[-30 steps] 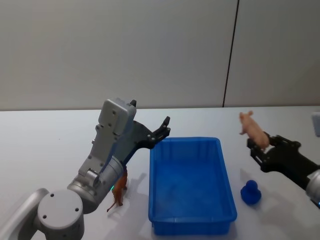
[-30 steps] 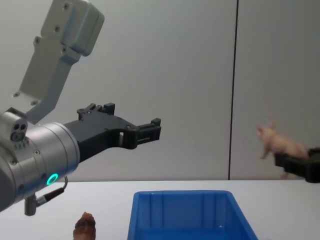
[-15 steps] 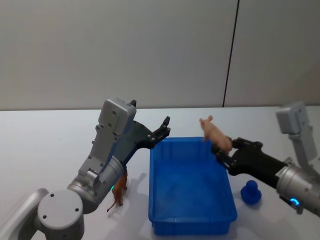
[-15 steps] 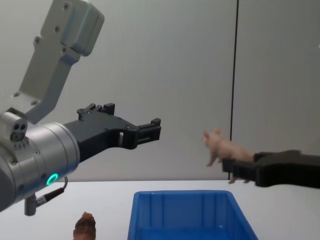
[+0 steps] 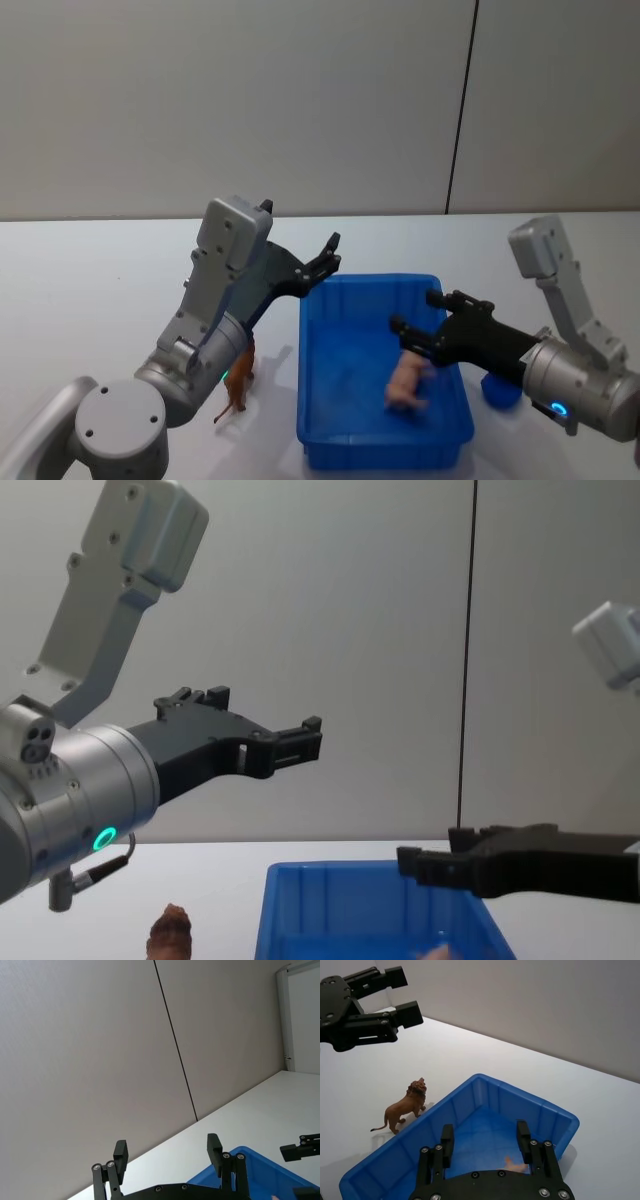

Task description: Pick up the two dolls from the table and place them into the box.

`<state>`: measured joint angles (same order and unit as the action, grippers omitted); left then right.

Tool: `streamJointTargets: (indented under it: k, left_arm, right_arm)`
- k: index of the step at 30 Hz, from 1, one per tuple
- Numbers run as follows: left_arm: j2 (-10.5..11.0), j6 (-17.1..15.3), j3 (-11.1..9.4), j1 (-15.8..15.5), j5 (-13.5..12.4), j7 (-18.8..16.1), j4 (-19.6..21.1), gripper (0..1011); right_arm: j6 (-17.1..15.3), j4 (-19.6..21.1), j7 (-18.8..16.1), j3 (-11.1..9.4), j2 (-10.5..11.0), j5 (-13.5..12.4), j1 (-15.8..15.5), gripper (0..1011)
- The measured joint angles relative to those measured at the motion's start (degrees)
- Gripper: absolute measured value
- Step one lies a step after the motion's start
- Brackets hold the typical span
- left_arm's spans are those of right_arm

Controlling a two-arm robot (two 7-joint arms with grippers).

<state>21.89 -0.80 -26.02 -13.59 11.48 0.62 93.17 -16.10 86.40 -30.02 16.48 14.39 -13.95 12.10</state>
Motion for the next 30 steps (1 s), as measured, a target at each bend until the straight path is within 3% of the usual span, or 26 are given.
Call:
streamJointTargets:
  k: [4,11,20,30]
  left_arm:
    - [0.0,0.0,0.0,0.0,0.0,0.0,0.0,1001]
    - [0.0,0.0,0.0,0.0,0.0,0.0,0.0,1001]
    - [0.0,0.0,0.0,0.0,0.0,0.0,0.0,1001]
    - [0.0,0.0,0.0,0.0,0.0,0.0,0.0,1001]
  right_arm:
    - [0.11,-0.99,-0.04,0.23,-0.22,0.07,0.35,843]
    - [0.99,-1.06,0.69,0.11,0.08,-0.39,0.15,1001]
    - [1.9,1.16,2.95,-0.89,1.85,-2.11,-1.92,1001]
    - [1.17,4.05,5.9,-2.99,5.21,-4.58,-5.14,1001]
